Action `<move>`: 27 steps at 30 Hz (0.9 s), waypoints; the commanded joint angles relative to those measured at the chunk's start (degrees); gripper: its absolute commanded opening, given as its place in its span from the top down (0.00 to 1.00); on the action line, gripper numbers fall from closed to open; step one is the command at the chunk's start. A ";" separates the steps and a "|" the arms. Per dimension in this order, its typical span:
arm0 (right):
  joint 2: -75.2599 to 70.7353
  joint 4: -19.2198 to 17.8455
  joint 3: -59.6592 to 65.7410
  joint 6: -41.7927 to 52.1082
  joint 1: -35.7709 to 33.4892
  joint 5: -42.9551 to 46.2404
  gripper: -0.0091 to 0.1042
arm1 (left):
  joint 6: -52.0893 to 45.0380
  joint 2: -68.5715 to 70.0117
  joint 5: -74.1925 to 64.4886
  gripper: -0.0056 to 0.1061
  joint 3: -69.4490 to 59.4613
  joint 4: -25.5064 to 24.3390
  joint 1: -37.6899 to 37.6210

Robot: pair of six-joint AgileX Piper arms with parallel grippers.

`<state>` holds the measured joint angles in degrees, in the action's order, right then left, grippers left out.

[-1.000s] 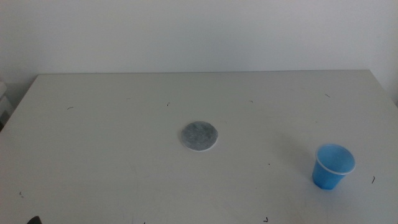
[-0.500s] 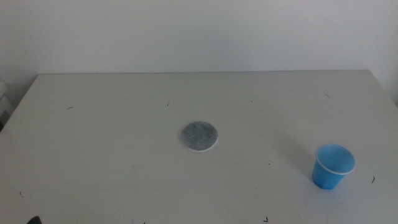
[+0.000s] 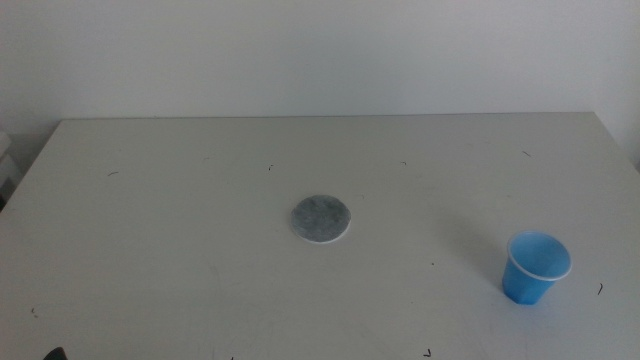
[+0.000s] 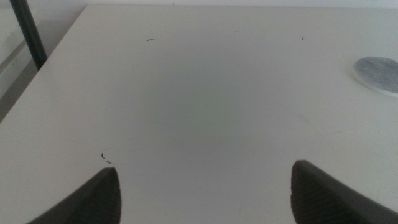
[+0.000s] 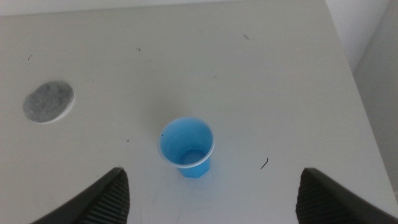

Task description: Place an empty cup on a cup mat.

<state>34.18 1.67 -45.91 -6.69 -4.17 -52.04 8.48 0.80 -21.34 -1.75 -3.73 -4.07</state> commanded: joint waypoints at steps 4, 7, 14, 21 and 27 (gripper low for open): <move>11.48 1.04 -13.16 -0.19 -0.06 -7.15 0.15 | 0.62 0.22 3.84 0.01 0.34 -0.02 0.06; 16.52 1.30 -17.69 -0.40 -0.06 -9.82 0.15 | 0.62 0.22 3.84 0.01 0.34 -0.02 0.06; 27.32 1.48 -23.27 -0.46 -0.08 -13.75 0.15 | 0.62 0.22 3.84 0.01 0.34 -0.02 0.06; 34.37 0.20 -23.44 -0.63 -1.15 -14.10 0.15 | 0.62 0.22 3.84 0.01 0.34 -0.02 0.06; 40.05 -0.36 -23.44 -0.60 -3.05 -13.66 0.15 | 0.62 0.22 3.84 0.01 0.34 -0.02 0.06</move>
<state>74.29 2.29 -67.37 -7.29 -7.03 -67.47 8.48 0.80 -21.34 -1.75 -3.73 -4.07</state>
